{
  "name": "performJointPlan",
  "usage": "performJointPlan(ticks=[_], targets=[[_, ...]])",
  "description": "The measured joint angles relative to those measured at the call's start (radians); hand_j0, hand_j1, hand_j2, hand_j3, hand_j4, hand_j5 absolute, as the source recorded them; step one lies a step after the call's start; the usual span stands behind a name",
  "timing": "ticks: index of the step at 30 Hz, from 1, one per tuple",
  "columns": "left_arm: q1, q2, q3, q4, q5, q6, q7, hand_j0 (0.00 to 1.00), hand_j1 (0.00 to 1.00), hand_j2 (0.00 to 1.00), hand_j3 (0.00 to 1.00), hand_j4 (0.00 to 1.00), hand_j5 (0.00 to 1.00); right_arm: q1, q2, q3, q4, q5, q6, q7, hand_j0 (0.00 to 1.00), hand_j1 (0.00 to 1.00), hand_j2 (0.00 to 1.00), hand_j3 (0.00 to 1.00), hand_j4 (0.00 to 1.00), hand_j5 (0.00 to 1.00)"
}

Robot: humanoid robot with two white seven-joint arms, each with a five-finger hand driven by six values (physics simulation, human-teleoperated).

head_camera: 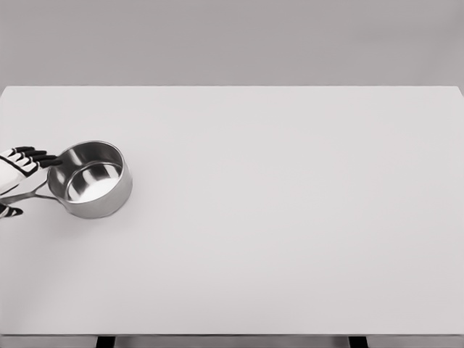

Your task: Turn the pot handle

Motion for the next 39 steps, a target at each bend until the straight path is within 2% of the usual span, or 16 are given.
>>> performJointPlan(ticks=[21,39], targets=[[-0.049,-0.043,-0.009,0.073,0.000,0.000,0.001,1.00,1.00,1.00,1.00,1.00,1.00,0.000,0.000,0.000,0.000,0.000,0.000,0.000,1.00,1.00,1.00,1.00,1.00,1.00],[-0.127,-0.074,-0.011,0.160,0.001,0.000,0.002,1.00,1.00,1.00,1.00,1.00,1.00,0.000,0.000,0.000,0.000,0.000,0.000,0.000,1.00,1.00,1.00,1.00,1.00,1.00]])
